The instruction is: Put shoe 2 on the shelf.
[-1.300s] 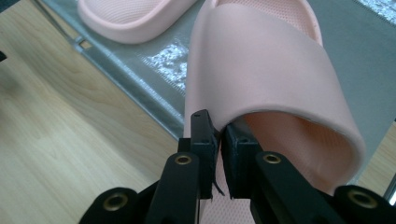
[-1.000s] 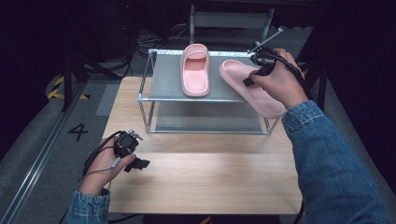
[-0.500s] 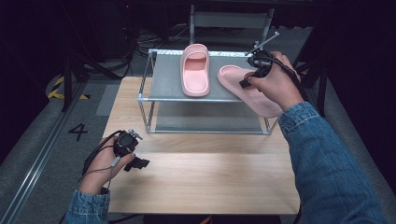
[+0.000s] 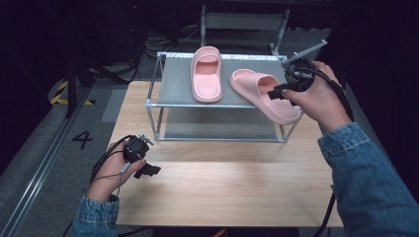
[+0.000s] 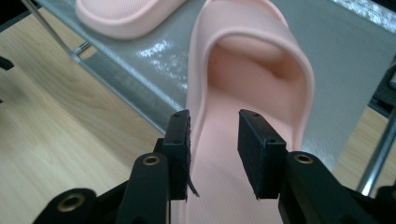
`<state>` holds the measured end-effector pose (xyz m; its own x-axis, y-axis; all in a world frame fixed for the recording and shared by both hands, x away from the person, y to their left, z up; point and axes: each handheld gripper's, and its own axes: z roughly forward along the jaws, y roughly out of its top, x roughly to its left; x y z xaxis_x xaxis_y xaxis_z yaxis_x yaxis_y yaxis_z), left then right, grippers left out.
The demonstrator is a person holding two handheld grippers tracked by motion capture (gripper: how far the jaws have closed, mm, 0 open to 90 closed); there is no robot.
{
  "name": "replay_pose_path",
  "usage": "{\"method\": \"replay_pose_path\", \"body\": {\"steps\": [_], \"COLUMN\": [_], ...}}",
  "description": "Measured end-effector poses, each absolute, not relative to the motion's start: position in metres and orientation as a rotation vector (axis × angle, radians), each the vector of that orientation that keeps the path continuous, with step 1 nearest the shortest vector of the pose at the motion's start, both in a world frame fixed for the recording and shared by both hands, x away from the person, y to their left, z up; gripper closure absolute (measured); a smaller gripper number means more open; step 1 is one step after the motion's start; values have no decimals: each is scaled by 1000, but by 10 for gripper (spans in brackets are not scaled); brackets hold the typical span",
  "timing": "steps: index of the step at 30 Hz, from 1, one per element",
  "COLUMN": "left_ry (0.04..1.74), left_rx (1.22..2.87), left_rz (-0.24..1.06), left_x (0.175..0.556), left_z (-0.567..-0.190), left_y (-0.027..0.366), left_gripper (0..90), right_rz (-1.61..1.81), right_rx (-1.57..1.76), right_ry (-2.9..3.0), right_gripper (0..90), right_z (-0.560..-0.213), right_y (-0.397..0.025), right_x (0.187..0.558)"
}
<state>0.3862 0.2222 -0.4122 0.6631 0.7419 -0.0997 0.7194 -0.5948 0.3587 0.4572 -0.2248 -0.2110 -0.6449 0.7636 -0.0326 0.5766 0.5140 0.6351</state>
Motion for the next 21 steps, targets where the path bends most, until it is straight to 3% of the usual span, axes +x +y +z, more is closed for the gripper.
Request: {"method": "replay_pose_path", "body": {"steps": [13,21], "left_ry": [1145,1141], "left_rx": [2523,2528], "left_rz": [70,68], "left_x": [388,387], "left_z": [-413,-413], "left_y": [216,217], "left_gripper": [189,190], "right_rz": [778,681], "right_rx": [1125,1215], "right_ry": [2493,2545], "right_gripper": [638,641], "right_z": [-216,-237], "right_y": [-257,-276], "right_x": [413,394]}}
